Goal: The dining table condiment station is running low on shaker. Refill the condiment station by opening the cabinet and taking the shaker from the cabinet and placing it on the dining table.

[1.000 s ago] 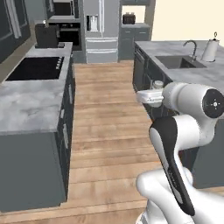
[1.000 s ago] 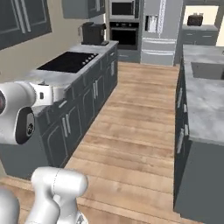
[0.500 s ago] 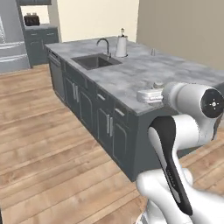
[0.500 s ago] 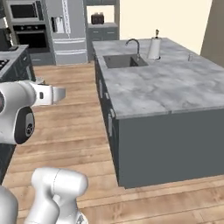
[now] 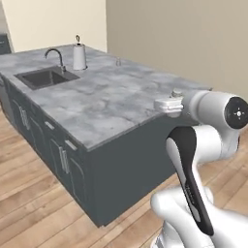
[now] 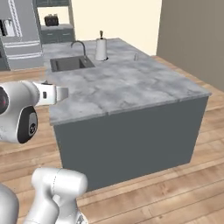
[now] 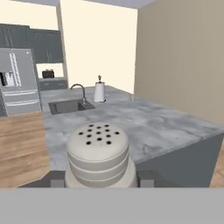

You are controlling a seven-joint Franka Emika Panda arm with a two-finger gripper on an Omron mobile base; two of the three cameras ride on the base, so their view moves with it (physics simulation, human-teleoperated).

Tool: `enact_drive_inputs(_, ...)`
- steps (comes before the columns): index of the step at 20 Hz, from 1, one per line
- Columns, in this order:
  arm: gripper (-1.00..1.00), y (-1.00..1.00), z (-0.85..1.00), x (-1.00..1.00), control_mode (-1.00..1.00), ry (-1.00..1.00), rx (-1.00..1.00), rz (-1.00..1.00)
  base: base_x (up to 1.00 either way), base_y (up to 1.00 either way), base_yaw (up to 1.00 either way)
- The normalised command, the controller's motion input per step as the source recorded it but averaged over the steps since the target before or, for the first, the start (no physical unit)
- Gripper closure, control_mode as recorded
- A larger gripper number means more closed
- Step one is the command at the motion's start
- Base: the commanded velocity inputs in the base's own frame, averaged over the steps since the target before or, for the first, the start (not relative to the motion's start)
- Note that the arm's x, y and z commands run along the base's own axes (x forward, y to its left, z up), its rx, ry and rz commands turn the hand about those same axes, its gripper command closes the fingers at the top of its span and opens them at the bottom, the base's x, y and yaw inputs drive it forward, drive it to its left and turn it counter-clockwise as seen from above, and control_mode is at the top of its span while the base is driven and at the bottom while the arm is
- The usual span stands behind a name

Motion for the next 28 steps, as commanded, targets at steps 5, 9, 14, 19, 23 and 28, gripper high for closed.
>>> enact_drive_inputs(5, 1.0, 0.0, 0.0, 0.0, 1.0, 0.0, 0.0, 0.0, 0.98, -1.0, -0.18)
enact_drive_inputs(9, 1.0, 0.0, 0.0, 0.0, 1.0, 0.0, 0.0, 0.0, 1.0, -1.0, -0.04)
enact_drive_inputs(14, 1.0, 0.0, 0.0, 0.0, 1.0, 0.0, 0.0, 0.0, 1.0, -1.0, 0.0)
enact_drive_inputs(19, 1.0, 0.0, 0.0, 0.0, 1.0, 0.0, 0.0, 0.0, 1.0, -1.0, 0.0)
enact_drive_inputs(23, 1.0, 0.0, 0.0, 0.0, 1.0, 0.0, 0.0, 0.0, 1.0, -1.0, 0.06)
enact_drive_inputs(28, 1.0, 0.0, 0.0, 0.0, 1.0, 0.0, 0.0, 0.0, 0.79, -0.86, 0.41)
